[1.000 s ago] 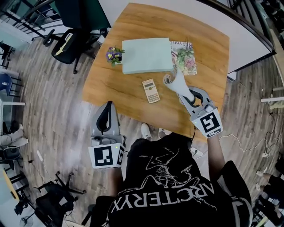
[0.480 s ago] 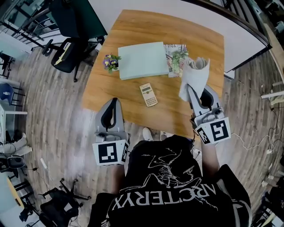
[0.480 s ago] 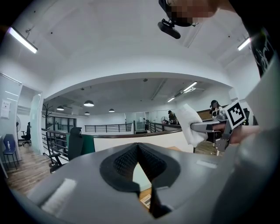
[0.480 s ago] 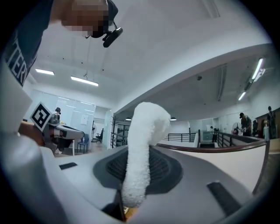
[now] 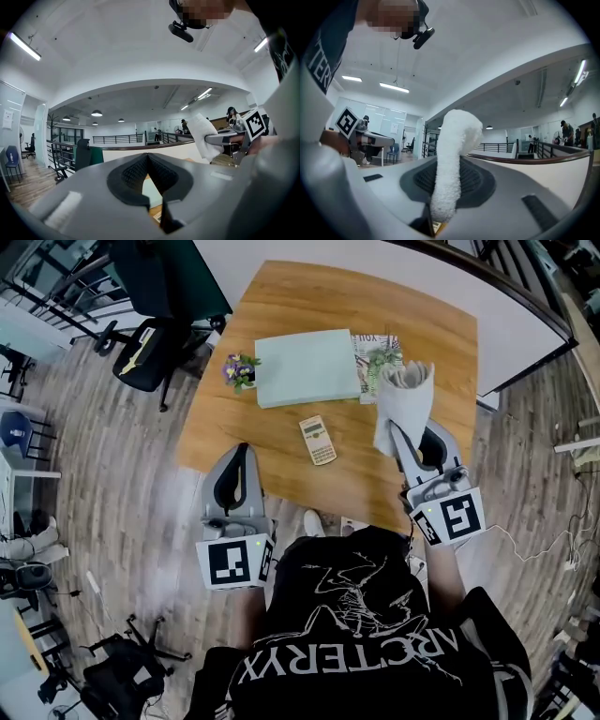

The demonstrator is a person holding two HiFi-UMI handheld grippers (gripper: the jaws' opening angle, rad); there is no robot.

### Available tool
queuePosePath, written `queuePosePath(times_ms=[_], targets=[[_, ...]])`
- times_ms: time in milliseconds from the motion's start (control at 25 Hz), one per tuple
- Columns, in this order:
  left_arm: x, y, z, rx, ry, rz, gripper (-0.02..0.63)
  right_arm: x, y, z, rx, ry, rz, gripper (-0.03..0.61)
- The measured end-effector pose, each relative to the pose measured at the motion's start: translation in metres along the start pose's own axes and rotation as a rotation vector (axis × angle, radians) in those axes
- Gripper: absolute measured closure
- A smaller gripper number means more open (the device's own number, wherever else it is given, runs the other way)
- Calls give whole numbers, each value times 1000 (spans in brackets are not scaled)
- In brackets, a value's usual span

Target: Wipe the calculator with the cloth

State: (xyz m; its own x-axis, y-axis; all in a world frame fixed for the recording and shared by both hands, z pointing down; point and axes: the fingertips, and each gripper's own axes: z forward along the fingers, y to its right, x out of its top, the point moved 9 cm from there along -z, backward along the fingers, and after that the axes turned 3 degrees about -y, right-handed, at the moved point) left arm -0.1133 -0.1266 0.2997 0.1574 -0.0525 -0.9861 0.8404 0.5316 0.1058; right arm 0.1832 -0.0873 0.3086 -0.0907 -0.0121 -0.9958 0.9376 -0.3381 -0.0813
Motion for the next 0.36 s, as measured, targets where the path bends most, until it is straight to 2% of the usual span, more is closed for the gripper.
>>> queuePosePath(times_ms=[360], targets=[[-1,-6,-9,24,-1,-1,611,0,-4,-4,8,6,-6,486]])
